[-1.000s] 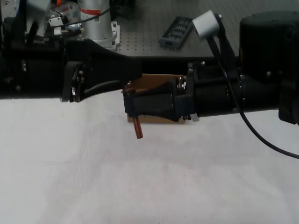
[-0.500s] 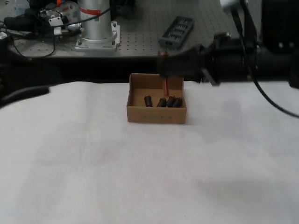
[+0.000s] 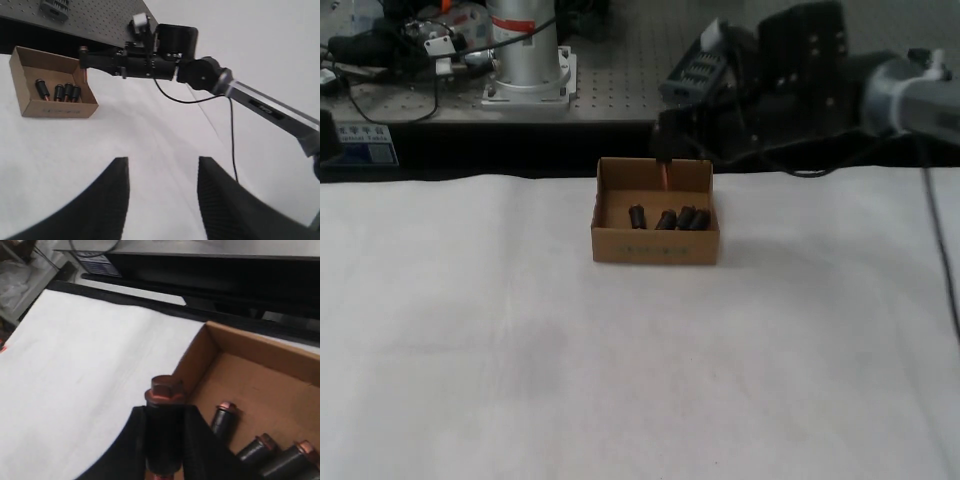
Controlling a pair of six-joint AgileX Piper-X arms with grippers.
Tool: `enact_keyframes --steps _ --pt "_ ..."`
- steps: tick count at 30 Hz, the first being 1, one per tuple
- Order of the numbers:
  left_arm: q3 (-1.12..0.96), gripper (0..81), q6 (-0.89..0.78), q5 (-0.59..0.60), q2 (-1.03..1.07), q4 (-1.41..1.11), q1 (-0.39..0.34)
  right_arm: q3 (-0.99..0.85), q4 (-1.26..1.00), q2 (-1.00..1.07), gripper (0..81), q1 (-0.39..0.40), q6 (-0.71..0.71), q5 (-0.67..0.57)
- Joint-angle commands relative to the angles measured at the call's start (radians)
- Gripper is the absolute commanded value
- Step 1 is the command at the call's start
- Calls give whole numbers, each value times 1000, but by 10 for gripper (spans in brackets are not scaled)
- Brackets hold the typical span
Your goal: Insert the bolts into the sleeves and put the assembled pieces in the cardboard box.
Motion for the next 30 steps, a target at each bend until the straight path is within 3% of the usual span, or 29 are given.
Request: enact_keyframes --steps 1,7,18,24,30 --pt "-4 320 18 2 -32 26 2 -126 65 80 28 -6 -11 16" --pt "-4 320 27 2 -39 37 2 -268 139 206 28 -6 -11 38" --pt "-4 320 78 1 -28 37 2 -286 199 209 14 -4 -44 65" --pt "-4 320 78 1 -28 37 2 -336 293 209 349 11 -47 69" --pt "-4 320 78 1 -28 37 2 -344 342 182 319 11 -47 69"
